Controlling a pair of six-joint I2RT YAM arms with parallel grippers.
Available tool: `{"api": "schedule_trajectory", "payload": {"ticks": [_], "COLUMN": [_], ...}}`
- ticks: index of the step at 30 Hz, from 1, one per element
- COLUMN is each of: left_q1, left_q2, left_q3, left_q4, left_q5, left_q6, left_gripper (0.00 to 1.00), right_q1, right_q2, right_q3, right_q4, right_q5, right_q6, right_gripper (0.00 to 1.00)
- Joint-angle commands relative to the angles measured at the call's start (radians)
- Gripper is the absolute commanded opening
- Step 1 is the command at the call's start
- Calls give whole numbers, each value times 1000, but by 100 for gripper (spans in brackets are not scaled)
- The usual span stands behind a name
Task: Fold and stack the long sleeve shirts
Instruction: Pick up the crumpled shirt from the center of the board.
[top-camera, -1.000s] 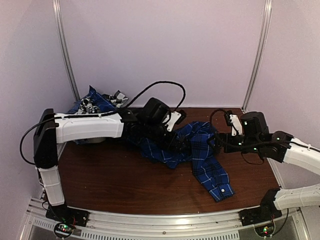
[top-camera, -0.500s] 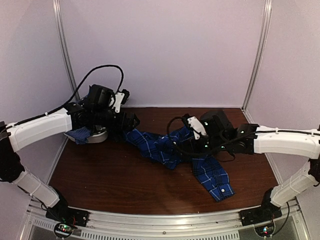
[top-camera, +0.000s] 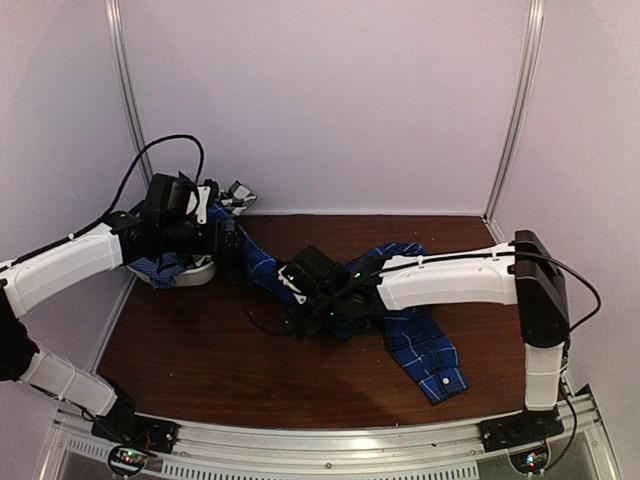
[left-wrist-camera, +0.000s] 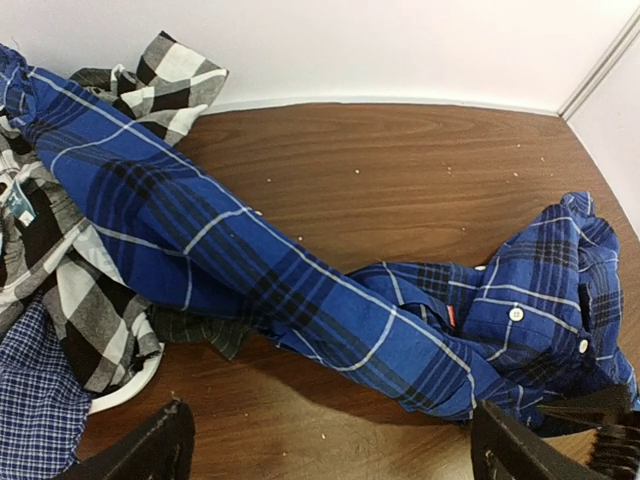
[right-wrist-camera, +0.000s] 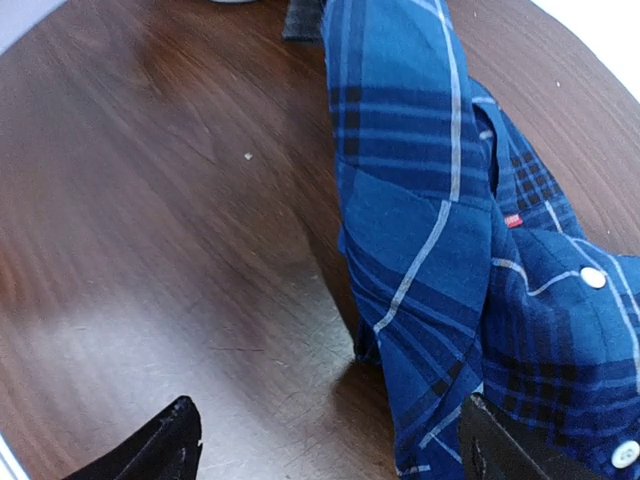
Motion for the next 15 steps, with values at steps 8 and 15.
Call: {"api": "schedule_trajectory", "payload": {"ticks": [8,15], "left_q1": [13,14], "left_q2": [-49,-51], "left_q3": [-29,-28], "left_q4": [6,5], "left_q5": [-25,-26], "left_q6": [8,24], "left_gripper": [98,98], "right_q1": [-19,-32], "right_q2": [193,166], "right_q3": [153,123], "right_q4": [-161,-167], "right_q5": [174,215], "right_q6": [27,11], "right_gripper": [67,25]}}
